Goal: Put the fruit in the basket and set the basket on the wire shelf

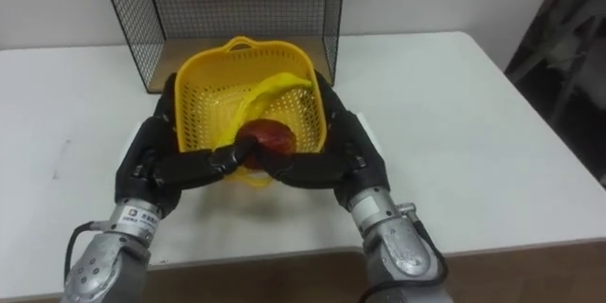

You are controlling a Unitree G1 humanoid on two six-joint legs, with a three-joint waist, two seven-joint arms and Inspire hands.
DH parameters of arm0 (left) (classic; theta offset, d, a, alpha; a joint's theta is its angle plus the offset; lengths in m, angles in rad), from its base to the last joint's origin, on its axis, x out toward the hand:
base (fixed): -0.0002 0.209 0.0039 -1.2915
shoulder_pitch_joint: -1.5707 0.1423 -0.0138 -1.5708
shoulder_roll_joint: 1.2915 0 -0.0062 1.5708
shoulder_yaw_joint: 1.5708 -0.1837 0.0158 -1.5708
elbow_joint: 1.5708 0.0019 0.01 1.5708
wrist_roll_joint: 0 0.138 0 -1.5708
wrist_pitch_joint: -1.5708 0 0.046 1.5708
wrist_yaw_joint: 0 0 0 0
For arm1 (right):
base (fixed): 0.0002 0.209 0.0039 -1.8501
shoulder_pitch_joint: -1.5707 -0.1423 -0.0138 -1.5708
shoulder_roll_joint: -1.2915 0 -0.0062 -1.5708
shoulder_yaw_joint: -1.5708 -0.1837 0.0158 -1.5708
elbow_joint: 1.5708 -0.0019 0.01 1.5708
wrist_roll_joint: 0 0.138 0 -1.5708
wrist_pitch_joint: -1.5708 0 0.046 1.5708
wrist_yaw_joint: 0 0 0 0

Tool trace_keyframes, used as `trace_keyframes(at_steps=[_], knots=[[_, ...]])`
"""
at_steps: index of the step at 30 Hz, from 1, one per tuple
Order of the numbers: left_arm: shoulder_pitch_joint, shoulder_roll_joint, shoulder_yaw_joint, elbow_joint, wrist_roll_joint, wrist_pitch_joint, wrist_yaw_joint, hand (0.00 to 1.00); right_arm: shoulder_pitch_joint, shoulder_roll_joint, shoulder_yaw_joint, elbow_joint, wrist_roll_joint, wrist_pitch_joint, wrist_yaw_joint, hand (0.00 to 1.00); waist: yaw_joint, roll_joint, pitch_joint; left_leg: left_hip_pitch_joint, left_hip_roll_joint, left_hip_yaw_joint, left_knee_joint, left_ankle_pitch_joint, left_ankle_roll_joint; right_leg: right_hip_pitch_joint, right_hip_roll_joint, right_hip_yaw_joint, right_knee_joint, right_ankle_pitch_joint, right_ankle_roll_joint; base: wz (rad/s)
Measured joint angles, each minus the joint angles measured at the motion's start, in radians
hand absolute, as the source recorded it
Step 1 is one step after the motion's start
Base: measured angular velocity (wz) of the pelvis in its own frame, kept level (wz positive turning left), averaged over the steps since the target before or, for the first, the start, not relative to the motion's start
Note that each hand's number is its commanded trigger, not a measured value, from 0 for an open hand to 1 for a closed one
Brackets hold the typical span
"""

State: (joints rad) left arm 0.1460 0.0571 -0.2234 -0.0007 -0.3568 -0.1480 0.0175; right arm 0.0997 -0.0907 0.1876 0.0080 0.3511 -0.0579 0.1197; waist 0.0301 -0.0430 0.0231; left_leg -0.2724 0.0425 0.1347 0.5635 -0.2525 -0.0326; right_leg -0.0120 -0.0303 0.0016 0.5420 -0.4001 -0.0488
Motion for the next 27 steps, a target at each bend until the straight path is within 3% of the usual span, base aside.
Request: trace_keyframes(at_steps=[1, 2, 4, 6, 7, 9, 10, 12, 14, 16, 17, 19, 22, 23, 24, 25, 26, 27], knots=[[0.000, 0.006, 0.009, -0.001, 0.004, -0.006, -0.001, 0.00, 0.000, -0.004, 0.008, 0.007, 0.004, 0.000, 0.003, 0.00, 0.016, 0.001, -0.0032, -0.003, -0.010, -0.004, -0.116, 0.077, 0.018, 0.005, -0.003, 0.004, -0.018, 0.003, 0.002, -0.49], [0.000, 0.014, 0.014, 0.000, 0.007, -0.007, -0.001, 0.00, 0.001, -0.005, 0.026, 0.015, 0.004, 0.000, 0.003, 0.00, 0.024, -0.002, -0.0160, 0.010, -0.021, -0.010, -0.153, 0.145, 0.035, 0.014, -0.005, 0.013, -0.027, 0.000, 0.014, -0.39], [-0.008, 0.030, 0.021, -0.001, 0.001, -0.008, -0.001, 0.00, -0.003, -0.011, 0.032, 0.016, 0.003, 0.001, 0.004, 0.00, 0.017, -0.022, -0.0238, 0.020, -0.035, -0.013, -0.150, 0.171, 0.065, 0.032, -0.016, 0.000, -0.047, -0.008, 0.028, -0.10], [-0.008, 0.033, 0.018, 0.000, -0.004, -0.008, 0.001, 0.00, -0.009, -0.011, 0.031, 0.016, 0.003, -0.001, 0.005, 0.00, 0.014, -0.034, -0.0167, 0.018, -0.041, -0.006, -0.106, 0.150, 0.078, 0.055, -0.026, -0.029, -0.065, -0.008, 0.043, -0.03], [-0.008, 0.031, 0.017, 0.000, -0.005, -0.008, 0.001, 0.00, -0.011, -0.015, 0.029, 0.015, 0.003, -0.001, 0.005, 0.00, 0.005, -0.029, -0.0115, 0.015, -0.041, -0.005, -0.075, 0.121, 0.085, 0.072, -0.034, -0.057, -0.076, -0.006, 0.050, 0.00], [-0.009, 0.031, 0.017, 0.000, -0.004, -0.008, 0.001, 0.00, -0.014, -0.015, 0.029, 0.012, 0.002, -0.001, 0.005, 0.00, 0.006, -0.017, -0.0067, 0.012, -0.042, 0.001, -0.042, 0.076, 0.093, 0.082, -0.049, -0.062, -0.066, -0.014, 0.063, -0.09], [-0.015, 0.030, 0.019, 0.000, -0.002, -0.008, 0.001, 0.00, -0.020, -0.013, 0.029, 0.012, -0.006, -0.003, 0.004, 0.00, 0.005, -0.014, -0.0051, 0.012, -0.051, 0.008, -0.024, 0.052, 0.099, 0.075, -0.071, -0.083, -0.039, -0.027, 0.085, -0.06], [-0.026, 0.027, 0.017, 0.000, -0.002, -0.009, 0.001, 0.00, -0.021, -0.017, 0.028, 0.012, -0.017, -0.008, 0.003, 0.00, 0.000, -0.008, -0.0081, 0.009, -0.072, 0.012, -0.007, 0.019, 0.112, 0.056, -0.098, -0.096, 0.044, -0.036, 0.101, 0.05], [-0.029, 0.028, 0.011, -0.001, -0.004, -0.010, 0.001, 0.00, -0.021, -0.018, 0.024, 0.008, -0.021, -0.008, -0.003, 0.00, -0.004, -0.012, -0.0086, 0.028, -0.100, 0.028, -0.009, 0.005, 0.133, 0.010, -0.145, -0.097, 0.178, -0.030, 0.112, 0.14], [-0.033, 0.028, 0.006, -0.001, -0.004, -0.010, 0.002, 0.00, -0.023, -0.021, 0.025, 0.006, -0.020, -0.008, -0.017, 0.00, -0.004, -0.016, -0.0061, 0.069, -0.142, 0.031, -0.014, -0.016, 0.155, -0.051, -0.196, -0.098, 0.351, 0.033, 0.130, 0.17], [-0.034, 0.028, -0.001, -0.001, -0.003, -0.011, 0.004, 0.00, -0.023, -0.021, 0.026, 0.006, -0.022, -0.008, -0.018, 0.00, -0.001, -0.009, -0.0077, 0.088, -0.144, 0.026, -0.021, -0.026, 0.160, -0.062, -0.195, -0.089, 0.387, 0.081, 0.126, 0.12], [-0.036, 0.034, -0.003, -0.005, -0.001, -0.011, 0.014, 0.00, -0.023, -0.019, 0.023, 0.006, -0.029, -0.008, -0.018, 0.00, -0.001, 0.001, -0.0075, 0.120, -0.142, 0.003, -0.048, -0.031, 0.164, -0.064, -0.183, -0.095, 0.406, 0.130, 0.129, 0.10], [-0.070, 0.035, 0.015, -0.006, 0.006, -0.012, 0.020, 0.00, -0.053, -0.014, 0.019, 0.005, -0.044, -0.009, -0.016, 0.00, 0.000, 0.012, 0.0116, 0.122, -0.118, -0.017, -0.071, -0.026, 0.164, -0.119, -0.136, -0.109, 0.302, 0.044, 0.115, 0.14], [-0.078, 0.035, 0.020, -0.006, 0.006, -0.012, 0.020, 0.00, -0.062, -0.015, 0.017, 0.005, -0.050, -0.009, -0.016, 0.00, -0.001, 0.009, 0.0120, 0.120, -0.118, -0.018, -0.078, -0.020, 0.163, -0.141, -0.123, -0.115, 0.208, 0.035, 0.113, 0.12], [-0.079, 0.034, 0.020, -0.006, 0.005, -0.012, 0.021, 0.00, -0.066, -0.017, 0.017, 0.005, -0.052, -0.009, -0.017, 0.00, -0.001, 0.009, 0.0119, 0.120, -0.119, -0.018, -0.079, -0.019, 0.163, -0.140, -0.119, -0.117, 0.151, 0.037, 0.112, 0.07], [-0.079, 0.030, 0.020, -0.001, 0.005, -0.012, 0.021, 0.00, -0.073, -0.017, 0.017, 0.005, -0.051, -0.009, -0.017, 0.00, -0.003, 0.009, 0.0137, 0.125, -0.124, -0.017, -0.079, -0.019, 0.162, -0.137, -0.103, -0.124, 0.042, 0.068, 0.092, 0.11], [-0.076, 0.024, 0.018, 0.013, 0.007, -0.011, 0.021, 0.00, -0.071, -0.016, 0.016, 0.017, -0.050, -0.009, -0.019, 0.00, -0.015, 0.021, 0.0058, 0.135, -0.120, -0.032, -0.089, -0.012, 0.154, -0.111, -0.099, -0.140, 0.001, 0.087, 0.090, 0.09], [-0.075, 0.024, 0.017, 0.014, 0.012, -0.011, 0.021, 0.00, -0.071, -0.016, 0.016, 0.024, -0.046, -0.009, -0.019, 0.00, -0.017, 0.021, 0.0048, 0.144, -0.116, -0.033, -0.101, -0.007, 0.152, -0.100, -0.090, -0.145, -0.019, 0.095, 0.086, 0.08]])
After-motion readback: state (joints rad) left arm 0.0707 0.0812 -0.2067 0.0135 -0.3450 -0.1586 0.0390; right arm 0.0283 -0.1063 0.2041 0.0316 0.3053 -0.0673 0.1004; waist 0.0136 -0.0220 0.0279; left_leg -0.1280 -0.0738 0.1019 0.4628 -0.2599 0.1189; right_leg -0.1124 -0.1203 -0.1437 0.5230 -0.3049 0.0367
